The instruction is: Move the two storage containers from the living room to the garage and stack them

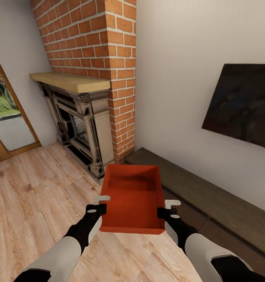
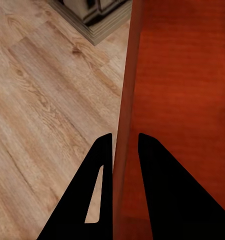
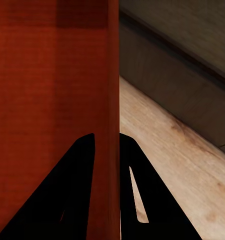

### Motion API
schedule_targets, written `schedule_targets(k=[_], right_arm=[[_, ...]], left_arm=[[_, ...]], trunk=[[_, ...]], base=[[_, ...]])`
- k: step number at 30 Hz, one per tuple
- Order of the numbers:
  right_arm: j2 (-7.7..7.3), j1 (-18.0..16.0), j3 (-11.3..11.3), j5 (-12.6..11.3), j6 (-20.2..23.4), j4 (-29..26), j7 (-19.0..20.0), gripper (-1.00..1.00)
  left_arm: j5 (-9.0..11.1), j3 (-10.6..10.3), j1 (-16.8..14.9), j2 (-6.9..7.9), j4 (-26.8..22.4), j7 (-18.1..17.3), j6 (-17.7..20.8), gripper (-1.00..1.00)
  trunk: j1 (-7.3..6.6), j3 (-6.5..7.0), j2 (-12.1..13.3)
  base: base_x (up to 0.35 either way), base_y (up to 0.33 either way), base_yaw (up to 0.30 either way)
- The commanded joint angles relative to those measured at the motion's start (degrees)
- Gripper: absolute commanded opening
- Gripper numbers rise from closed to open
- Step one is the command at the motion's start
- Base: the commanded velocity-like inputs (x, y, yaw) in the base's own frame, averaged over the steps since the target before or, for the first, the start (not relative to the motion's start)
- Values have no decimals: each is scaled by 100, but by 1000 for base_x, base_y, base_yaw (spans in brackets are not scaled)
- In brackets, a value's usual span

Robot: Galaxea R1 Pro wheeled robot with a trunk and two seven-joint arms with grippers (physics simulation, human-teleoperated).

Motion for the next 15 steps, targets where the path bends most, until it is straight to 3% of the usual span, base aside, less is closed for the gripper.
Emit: schedule_targets(k=[1, 15], right_arm=[[-106, -4, 10, -13, -13, 7, -44, -100], [-107, -4, 10, -13, -13, 9, -44, -100]], left_arm=[[-112, 8, -5, 10, -19, 106, 60, -100], [-109, 8, -5, 3, -13, 106, 60, -100]], trunk=[[3, -2, -11], [3, 127, -11]], base=[[0, 0, 0], [0, 0, 0]])
